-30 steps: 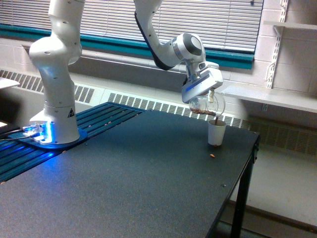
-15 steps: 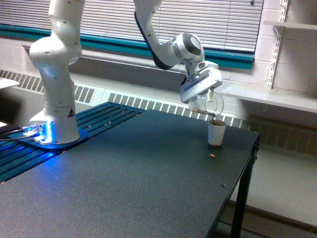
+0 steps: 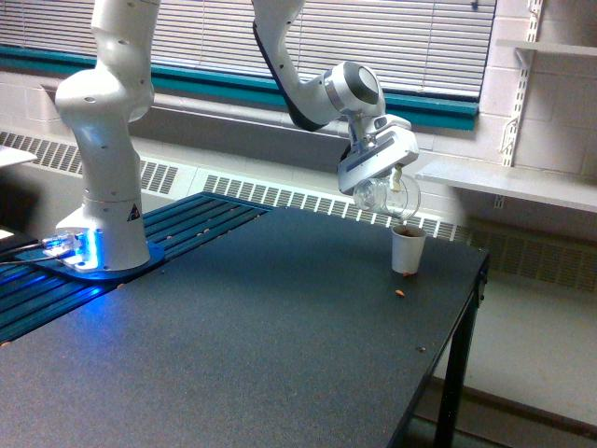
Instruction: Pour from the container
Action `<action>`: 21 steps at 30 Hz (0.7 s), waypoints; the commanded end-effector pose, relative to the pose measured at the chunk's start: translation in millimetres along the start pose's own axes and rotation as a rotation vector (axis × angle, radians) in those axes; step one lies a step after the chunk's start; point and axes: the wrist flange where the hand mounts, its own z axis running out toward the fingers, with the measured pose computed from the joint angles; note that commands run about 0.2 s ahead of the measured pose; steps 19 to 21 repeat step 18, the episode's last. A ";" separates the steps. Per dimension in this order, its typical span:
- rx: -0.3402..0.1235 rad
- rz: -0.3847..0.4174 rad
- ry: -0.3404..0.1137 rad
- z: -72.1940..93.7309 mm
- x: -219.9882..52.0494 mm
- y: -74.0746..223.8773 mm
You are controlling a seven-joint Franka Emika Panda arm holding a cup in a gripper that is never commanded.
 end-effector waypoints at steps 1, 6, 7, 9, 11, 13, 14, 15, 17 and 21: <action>-0.009 -0.014 0.009 -6.3 3.2 5.4; -0.010 -0.012 0.010 -7.8 3.9 7.0; -0.005 -0.011 0.009 -8.4 4.0 6.8; -0.004 -0.010 0.009 -9.0 4.0 6.9; -0.005 -0.007 0.011 -9.9 4.5 7.7; 0.002 -0.003 0.010 -10.4 4.4 7.9; 0.001 0.000 0.013 -10.9 4.7 8.4; 0.001 0.002 0.016 -11.6 5.1 8.9; 0.006 0.000 0.016 -12.0 4.8 8.8; 0.008 0.005 0.014 -11.9 4.4 9.1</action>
